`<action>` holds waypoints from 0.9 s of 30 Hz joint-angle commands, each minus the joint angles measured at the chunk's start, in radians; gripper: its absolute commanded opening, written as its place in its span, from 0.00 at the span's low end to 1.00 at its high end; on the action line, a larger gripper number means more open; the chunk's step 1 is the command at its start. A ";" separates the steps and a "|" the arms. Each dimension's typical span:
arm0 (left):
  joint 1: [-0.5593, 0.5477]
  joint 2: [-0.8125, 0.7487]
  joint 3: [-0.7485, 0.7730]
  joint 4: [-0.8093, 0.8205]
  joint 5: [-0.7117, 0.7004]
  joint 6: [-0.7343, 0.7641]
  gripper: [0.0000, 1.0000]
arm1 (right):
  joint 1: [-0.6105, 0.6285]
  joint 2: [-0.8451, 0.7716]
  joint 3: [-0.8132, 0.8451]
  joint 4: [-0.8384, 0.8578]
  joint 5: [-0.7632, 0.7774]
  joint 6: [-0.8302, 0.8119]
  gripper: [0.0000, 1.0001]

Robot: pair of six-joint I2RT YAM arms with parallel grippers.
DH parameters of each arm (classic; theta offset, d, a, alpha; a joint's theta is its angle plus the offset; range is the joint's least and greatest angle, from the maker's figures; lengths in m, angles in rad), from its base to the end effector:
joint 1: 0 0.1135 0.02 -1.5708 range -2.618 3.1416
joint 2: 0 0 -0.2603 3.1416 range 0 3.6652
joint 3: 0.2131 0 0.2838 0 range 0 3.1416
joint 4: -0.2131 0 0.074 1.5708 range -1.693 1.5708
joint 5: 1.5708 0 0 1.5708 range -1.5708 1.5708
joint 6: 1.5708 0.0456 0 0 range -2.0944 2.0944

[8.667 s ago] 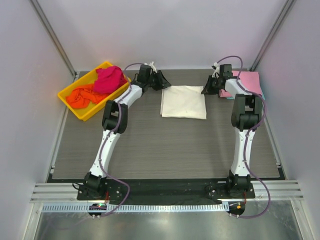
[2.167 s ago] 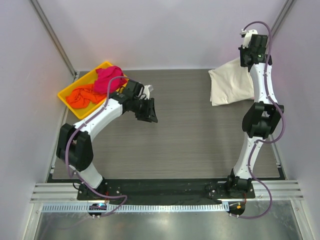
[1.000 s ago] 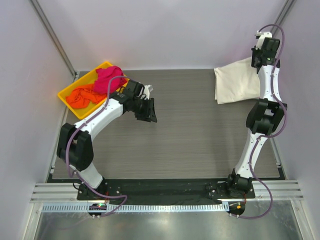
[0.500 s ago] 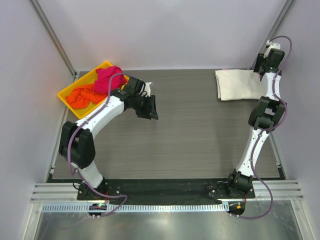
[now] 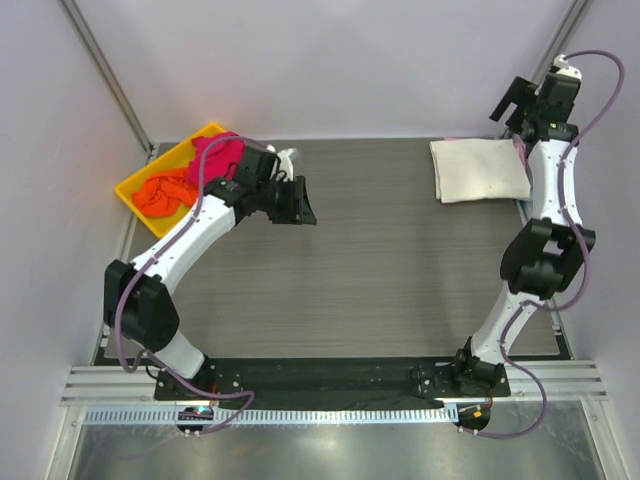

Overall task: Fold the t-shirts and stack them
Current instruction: Reset both grippers

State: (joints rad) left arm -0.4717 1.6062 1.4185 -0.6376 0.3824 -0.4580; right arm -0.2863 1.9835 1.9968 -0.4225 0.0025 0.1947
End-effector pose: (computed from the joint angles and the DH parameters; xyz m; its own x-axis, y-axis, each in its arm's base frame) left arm 0.3413 -0.1932 0.2954 -0.8732 -0.0151 -0.4872 0.2910 0.7857 -0.5458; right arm 0.4899 -0.1443 0.3681 -0.3194 0.2957 -0.9003 0.3531 0.9188 0.1765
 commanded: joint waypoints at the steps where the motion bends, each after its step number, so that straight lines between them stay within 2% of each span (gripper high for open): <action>1: 0.015 -0.077 0.059 0.119 -0.017 -0.064 0.46 | 0.074 -0.222 -0.117 -0.163 -0.064 0.248 1.00; 3: 0.015 -0.103 0.082 0.128 -0.004 -0.076 0.47 | 0.163 -0.322 -0.179 -0.288 0.034 0.255 1.00; 4: 0.016 -0.115 0.083 0.131 -0.002 -0.079 0.48 | 0.183 -0.357 -0.240 -0.312 0.034 0.259 1.00; 10: 0.016 -0.282 -0.036 0.154 0.009 -0.090 0.55 | 0.286 -0.652 -0.537 -0.354 -0.188 0.291 1.00; 11: 0.016 -0.305 -0.058 0.162 0.007 -0.093 0.64 | 0.286 -0.728 -0.571 -0.346 -0.202 0.299 1.00; 12: 0.015 -0.362 -0.087 0.186 0.012 -0.096 0.79 | 0.317 -0.767 -0.605 -0.335 -0.206 0.316 1.00; 13: 0.015 -0.386 -0.114 0.202 0.018 -0.103 1.00 | 0.322 -0.803 -0.665 -0.329 -0.223 0.316 1.00; 16: 0.016 -0.474 -0.190 0.225 0.024 -0.111 1.00 | 0.322 -0.920 -0.734 -0.318 -0.226 0.302 1.00; 20: 0.016 -0.584 -0.248 0.226 -0.008 -0.119 1.00 | 0.322 -1.015 -0.739 -0.315 -0.254 0.291 1.00; 27: 0.016 -0.655 -0.282 0.187 -0.092 -0.091 1.00 | 0.322 -1.042 -0.742 -0.309 -0.245 0.256 1.00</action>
State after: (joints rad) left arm -0.4580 0.9638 1.1297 -0.4648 0.3313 -0.5674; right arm 0.0315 0.9333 1.2488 -0.7639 -0.2317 0.4740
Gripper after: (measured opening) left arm 0.996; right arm 0.996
